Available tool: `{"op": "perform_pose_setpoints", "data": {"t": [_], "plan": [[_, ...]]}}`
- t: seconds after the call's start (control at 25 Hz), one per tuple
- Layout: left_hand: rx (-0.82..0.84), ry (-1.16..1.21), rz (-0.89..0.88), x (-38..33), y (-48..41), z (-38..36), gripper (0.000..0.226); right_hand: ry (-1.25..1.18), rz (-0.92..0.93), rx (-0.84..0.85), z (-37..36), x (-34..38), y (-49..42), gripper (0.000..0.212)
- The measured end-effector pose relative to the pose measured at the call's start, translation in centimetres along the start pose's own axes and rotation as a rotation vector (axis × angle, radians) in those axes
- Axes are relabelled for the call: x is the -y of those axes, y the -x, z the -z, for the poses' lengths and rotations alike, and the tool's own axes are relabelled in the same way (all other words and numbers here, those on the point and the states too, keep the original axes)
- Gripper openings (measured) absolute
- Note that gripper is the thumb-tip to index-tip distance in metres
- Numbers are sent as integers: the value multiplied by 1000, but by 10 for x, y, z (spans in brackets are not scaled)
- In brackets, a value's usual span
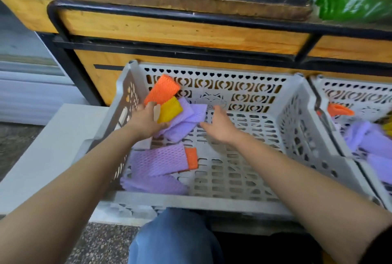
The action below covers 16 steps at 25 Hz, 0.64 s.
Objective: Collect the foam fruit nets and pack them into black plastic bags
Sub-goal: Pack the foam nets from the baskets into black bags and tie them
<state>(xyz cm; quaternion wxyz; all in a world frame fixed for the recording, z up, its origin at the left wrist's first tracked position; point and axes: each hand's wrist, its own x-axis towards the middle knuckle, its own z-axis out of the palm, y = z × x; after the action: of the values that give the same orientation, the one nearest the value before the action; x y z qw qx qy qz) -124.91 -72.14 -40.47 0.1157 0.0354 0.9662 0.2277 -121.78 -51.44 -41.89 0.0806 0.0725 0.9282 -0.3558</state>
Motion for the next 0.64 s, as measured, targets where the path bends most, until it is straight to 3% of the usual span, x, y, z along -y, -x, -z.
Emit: {"op": "perform_pose_setpoints", "data": {"t": [0.16, 0.32, 0.44, 0.64], "plan": [[118, -35, 29, 9, -24, -20, 94, -192, -137, 38, -24, -9, -37, 67], [81, -55, 29, 5, -32, -37, 96, -465, -189, 58, -43, -9, -59, 46], [-6, -56, 59, 4, -33, -35, 78, -630, -190, 139, -40, 4, -55, 23], [-160, -20, -50, -7, -19, -20, 32, -760, -135, 156, -13, 17, -32, 25]]}}
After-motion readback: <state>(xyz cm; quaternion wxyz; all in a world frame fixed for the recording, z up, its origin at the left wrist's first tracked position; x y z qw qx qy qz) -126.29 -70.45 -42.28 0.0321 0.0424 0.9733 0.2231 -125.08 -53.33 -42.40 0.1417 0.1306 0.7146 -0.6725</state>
